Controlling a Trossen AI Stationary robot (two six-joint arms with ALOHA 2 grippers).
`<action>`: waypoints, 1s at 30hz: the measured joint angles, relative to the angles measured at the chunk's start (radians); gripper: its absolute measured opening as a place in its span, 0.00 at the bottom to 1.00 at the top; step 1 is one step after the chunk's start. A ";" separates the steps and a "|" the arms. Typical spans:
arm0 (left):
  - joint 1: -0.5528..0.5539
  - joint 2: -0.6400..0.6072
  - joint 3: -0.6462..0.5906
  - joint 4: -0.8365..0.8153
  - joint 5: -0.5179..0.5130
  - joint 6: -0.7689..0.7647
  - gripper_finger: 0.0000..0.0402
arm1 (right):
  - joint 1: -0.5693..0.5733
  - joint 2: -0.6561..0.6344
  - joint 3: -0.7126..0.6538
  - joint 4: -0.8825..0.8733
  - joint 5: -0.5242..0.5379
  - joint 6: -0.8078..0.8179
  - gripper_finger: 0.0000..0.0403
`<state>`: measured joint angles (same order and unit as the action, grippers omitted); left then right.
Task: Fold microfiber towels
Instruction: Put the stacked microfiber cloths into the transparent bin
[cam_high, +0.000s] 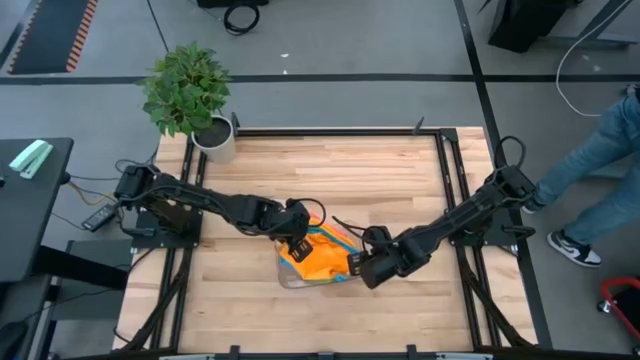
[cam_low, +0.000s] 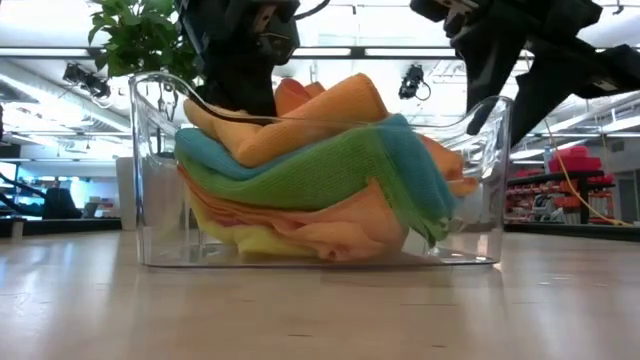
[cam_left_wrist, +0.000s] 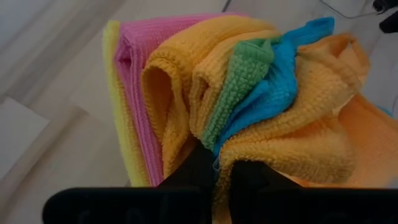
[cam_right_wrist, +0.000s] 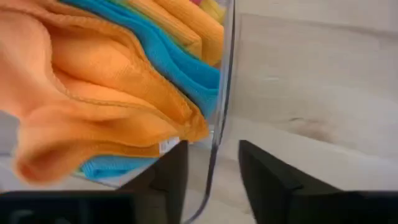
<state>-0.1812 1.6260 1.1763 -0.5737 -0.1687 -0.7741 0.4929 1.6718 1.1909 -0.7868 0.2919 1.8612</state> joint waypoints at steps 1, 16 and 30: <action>0.000 0.000 0.000 -0.001 0.000 0.000 0.07 | -0.001 0.000 0.007 -0.012 -0.005 -0.024 0.38; 0.010 0.001 0.000 0.007 0.015 -0.115 0.11 | -0.101 -0.256 0.018 0.019 0.204 -0.689 0.56; 0.093 0.003 0.112 -0.137 0.166 -0.095 0.65 | -0.200 -0.184 -0.366 0.872 -0.134 -1.158 0.48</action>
<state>-0.0883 1.6287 1.2885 -0.7111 -0.0029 -0.8694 0.2925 1.4877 0.8249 0.0854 0.1579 0.7033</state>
